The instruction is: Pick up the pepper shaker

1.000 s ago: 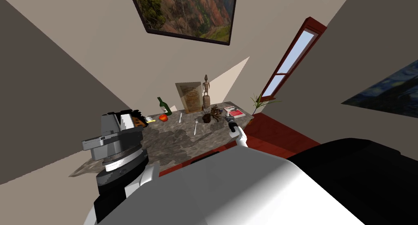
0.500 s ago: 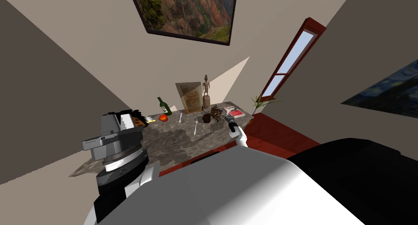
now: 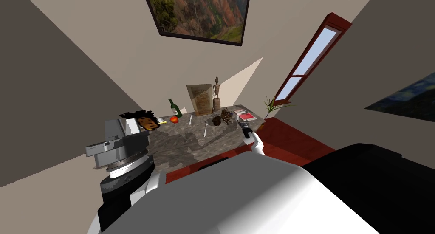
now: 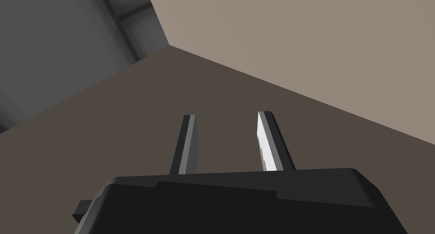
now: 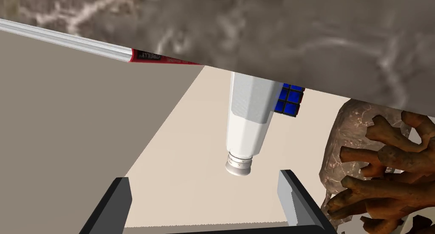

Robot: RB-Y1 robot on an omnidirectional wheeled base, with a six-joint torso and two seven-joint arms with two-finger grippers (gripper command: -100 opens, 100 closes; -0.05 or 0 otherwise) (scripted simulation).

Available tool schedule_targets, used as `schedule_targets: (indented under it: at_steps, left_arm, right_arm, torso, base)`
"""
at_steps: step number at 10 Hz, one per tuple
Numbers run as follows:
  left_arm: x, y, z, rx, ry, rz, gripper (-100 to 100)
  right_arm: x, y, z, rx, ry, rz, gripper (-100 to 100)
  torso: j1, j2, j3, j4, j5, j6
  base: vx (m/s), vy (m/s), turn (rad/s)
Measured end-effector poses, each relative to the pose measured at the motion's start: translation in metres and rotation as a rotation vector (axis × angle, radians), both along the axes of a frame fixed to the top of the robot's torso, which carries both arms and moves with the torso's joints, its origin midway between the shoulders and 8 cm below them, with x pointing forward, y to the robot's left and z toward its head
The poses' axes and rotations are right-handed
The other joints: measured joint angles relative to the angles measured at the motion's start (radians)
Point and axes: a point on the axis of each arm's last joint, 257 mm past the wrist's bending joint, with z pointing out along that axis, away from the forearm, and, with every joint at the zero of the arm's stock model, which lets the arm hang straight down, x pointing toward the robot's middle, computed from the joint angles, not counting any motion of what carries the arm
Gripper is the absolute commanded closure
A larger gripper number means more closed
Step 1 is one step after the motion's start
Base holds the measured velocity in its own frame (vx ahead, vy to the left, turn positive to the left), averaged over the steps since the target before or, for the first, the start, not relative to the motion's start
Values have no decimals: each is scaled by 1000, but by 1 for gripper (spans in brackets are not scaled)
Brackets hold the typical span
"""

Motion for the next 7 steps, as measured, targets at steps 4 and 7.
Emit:
schedule_targets:
  at_steps: [4, 7]
  left_arm:
    - [0, 0, 0, 0, 0, 0, 0]
    - [0, 0, 0, 0, 0, 0, 0]
  right_arm:
    - [-35, -34, -11, -21, 51, -76, -100]
    - [-54, -43, -14, -29, 74, -113, -100]
  torso:
    - [-2, 1, 1, 0, 0, 0]
    - [-2, -2, -1, 0, 0, 0]
  base:
    - [-119, 42, 72]
    - [-72, 36, 65]
